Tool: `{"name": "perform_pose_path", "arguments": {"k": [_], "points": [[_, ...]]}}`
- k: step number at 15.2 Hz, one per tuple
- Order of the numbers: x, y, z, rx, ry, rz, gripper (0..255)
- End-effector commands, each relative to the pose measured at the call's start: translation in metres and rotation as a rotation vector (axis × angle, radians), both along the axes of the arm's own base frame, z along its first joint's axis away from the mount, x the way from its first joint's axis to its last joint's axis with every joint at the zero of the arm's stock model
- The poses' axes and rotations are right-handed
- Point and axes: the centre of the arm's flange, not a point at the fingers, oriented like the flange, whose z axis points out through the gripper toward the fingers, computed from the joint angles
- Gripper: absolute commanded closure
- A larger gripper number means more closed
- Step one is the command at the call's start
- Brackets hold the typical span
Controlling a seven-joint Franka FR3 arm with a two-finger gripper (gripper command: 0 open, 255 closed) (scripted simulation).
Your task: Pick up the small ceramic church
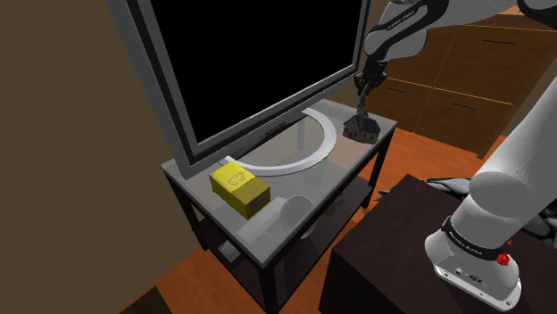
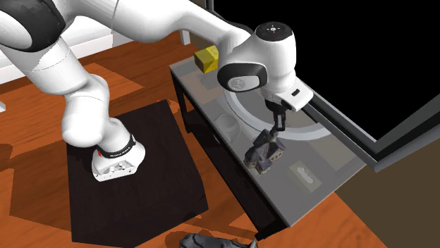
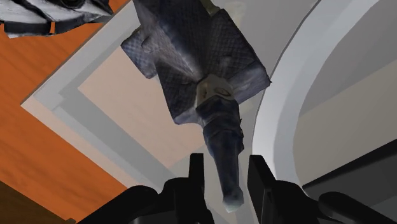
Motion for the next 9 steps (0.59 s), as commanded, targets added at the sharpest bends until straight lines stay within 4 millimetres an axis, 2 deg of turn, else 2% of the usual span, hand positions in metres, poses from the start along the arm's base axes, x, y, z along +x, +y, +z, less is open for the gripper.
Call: {"name": "perform_pose_path", "arguments": {"k": [1, 6, 9], "points": [[0.000, 0.000, 0.000, 0.000, 0.001, 0.000, 255], [0.000, -0.001, -0.001, 0.000, 0.001, -0.001, 255], [0.000, -0.001, 0.015, 0.000, 0.001, -0.001, 255]]}}
